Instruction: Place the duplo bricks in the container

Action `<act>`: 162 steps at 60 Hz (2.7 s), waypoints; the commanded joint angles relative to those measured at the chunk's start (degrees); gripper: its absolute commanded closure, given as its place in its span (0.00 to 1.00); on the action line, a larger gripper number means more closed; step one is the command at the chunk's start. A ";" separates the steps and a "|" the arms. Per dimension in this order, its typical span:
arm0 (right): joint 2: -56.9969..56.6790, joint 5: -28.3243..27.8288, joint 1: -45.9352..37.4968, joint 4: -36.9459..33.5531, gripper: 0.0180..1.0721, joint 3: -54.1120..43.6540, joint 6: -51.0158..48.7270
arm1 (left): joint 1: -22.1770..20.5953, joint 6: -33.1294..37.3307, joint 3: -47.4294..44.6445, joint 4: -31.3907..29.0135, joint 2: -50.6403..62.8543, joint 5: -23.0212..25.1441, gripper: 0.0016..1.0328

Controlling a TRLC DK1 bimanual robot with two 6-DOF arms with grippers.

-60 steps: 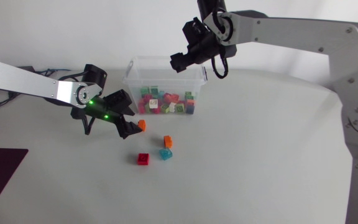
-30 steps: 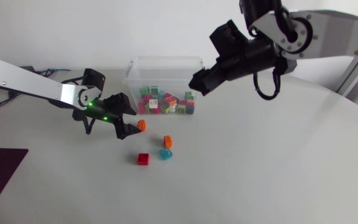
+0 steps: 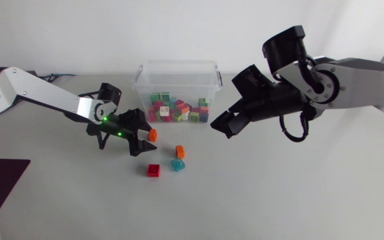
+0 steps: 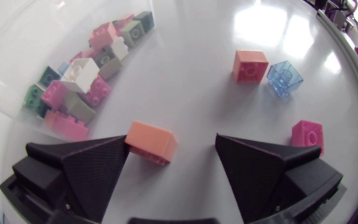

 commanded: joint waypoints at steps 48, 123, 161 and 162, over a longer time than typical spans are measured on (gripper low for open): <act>-0.11 -0.19 3.10 1.56 0.04 -4.35 -0.95 | -0.45 6.23 1.68 -7.64 -0.89 1.28 0.32; 30.92 12.30 15.23 -24.98 0.05 30.81 19.17 | 0.96 -13.55 7.74 -24.08 -25.32 0.67 0.72; 45.59 13.44 16.20 -33.86 0.18 46.45 26.20 | 2.63 -29.54 12.66 -5.09 -20.40 0.67 0.71; 45.86 13.44 16.29 -33.86 0.19 46.54 26.20 | 2.71 -29.63 12.66 -4.83 -20.32 0.67 0.71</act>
